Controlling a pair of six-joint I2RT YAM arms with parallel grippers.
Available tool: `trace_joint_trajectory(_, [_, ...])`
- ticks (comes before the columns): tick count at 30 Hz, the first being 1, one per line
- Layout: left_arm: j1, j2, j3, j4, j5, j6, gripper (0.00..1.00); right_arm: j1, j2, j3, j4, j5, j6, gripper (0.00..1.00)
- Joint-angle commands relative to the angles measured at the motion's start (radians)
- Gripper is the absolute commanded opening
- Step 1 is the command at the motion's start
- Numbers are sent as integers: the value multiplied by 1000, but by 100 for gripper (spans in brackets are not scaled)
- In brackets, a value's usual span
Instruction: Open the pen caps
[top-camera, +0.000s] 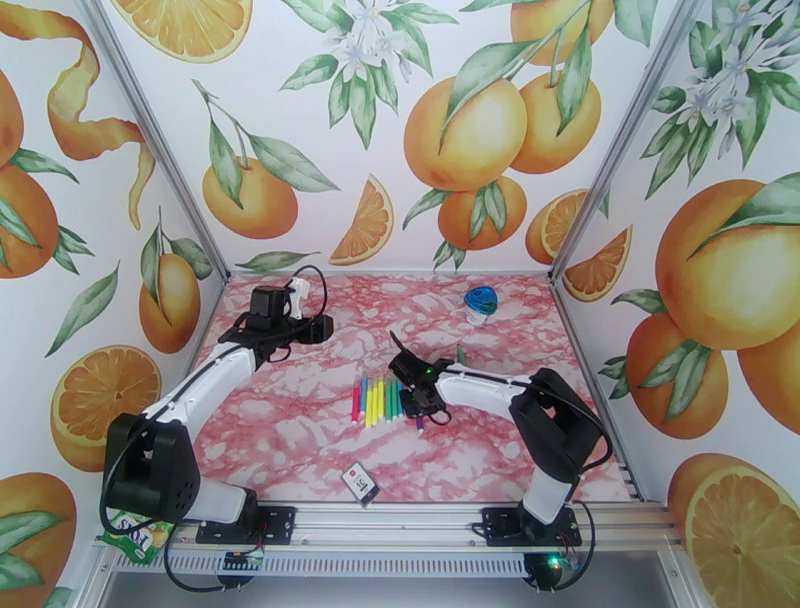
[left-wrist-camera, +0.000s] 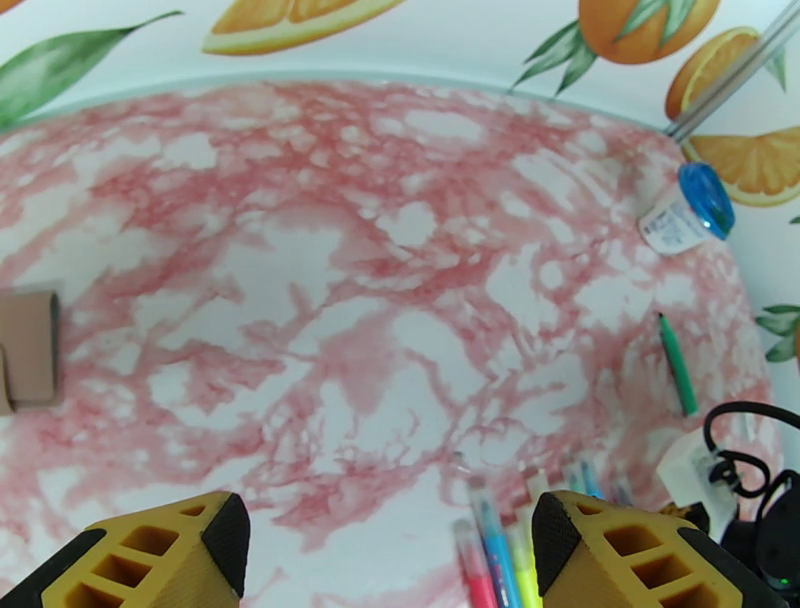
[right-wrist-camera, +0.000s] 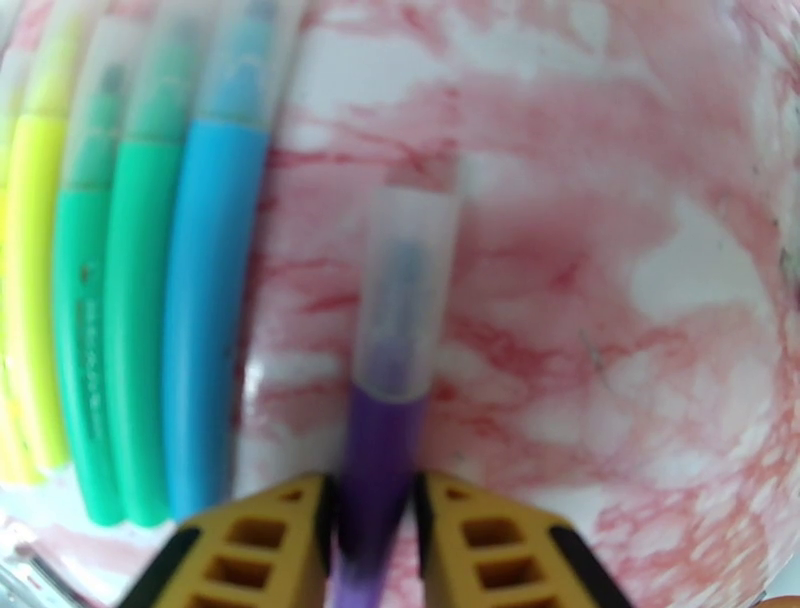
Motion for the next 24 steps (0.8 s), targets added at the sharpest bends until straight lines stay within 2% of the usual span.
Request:
trace_joint_trajectory(1, [7, 4, 25, 31, 15, -5, 78, -1, 43, -2, 12, 57, 10, 27])
trace_joint_trajectory(10, [7, 10, 27, 30, 21, -5, 78, -2, 36, 3, 10, 68, 8, 23])
trace_joint_trajectory(24, [7, 41, 25, 52, 73, -19, 79, 0, -55, -25, 73, 137, -10, 16])
